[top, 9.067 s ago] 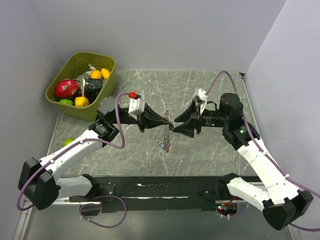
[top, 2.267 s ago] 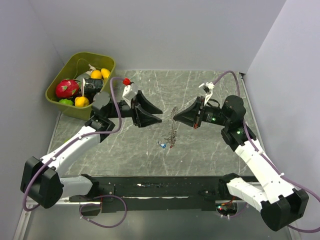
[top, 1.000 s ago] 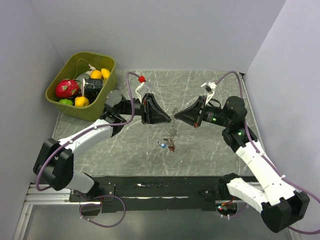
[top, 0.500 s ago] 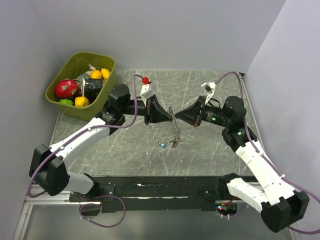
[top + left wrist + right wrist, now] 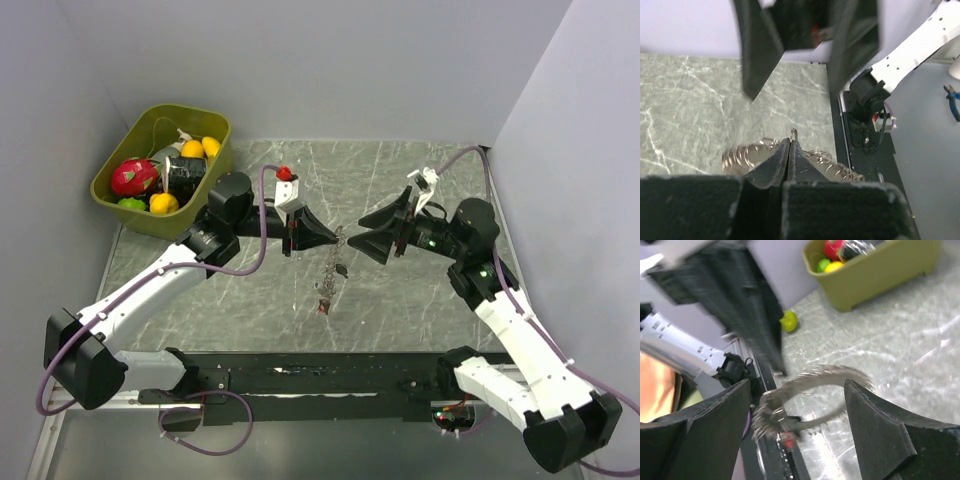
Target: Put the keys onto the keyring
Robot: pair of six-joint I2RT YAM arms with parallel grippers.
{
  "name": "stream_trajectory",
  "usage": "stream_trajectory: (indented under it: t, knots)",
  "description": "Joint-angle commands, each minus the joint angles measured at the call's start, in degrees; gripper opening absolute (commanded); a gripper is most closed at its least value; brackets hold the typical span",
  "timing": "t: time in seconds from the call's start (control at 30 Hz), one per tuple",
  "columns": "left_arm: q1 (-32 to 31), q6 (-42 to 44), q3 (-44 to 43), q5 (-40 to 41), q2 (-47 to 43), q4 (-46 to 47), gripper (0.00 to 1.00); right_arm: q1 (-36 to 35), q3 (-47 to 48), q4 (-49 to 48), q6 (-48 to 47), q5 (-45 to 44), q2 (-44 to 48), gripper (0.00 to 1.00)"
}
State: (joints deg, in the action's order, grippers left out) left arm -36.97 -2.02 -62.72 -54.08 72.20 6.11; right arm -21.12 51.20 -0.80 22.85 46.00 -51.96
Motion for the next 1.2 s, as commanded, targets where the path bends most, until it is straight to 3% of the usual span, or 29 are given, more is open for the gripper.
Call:
stream_trajectory:
  t: [0.0, 0.1, 0.17, 0.33, 0.87, 1.17]
  knots:
    - [-0.12, 5.80, -2.32, -0.32, -1.80, -2.41, 0.01, 0.21, -2.06, -9.65, -3.60, 7.60, 4.76, 0.82]
    - [-0.12, 6.33, -2.85, -0.67, -1.72, -3.12, 0.01, 0.12, -3.12, -14.14, -3.16, 12.88, 4.68, 0.79]
    - [-0.03, 5.98, -2.85, -1.20, -1.72, -2.77, 0.01, 0.12, -2.95, -15.28, -2.73, 15.60, 3.63, 0.65]
    - [-0.12, 5.19, -2.67, -1.90, -1.72, -1.63, 0.01, -0.06, -2.33, -14.59, -3.07, 16.93, 0.90, 0.47]
    - [-0.82, 3.52, -3.20, -2.52, -2.33, -0.31, 0.01, -2.78, -1.63, -8.79, -7.29, 12.63, -2.61, 0.45]
    - [-1.09, 2.99, -3.46, -3.31, -2.33, 0.39, 0.01, -3.40, -1.28, -8.17, -8.00, 12.45, -4.20, 0.27]
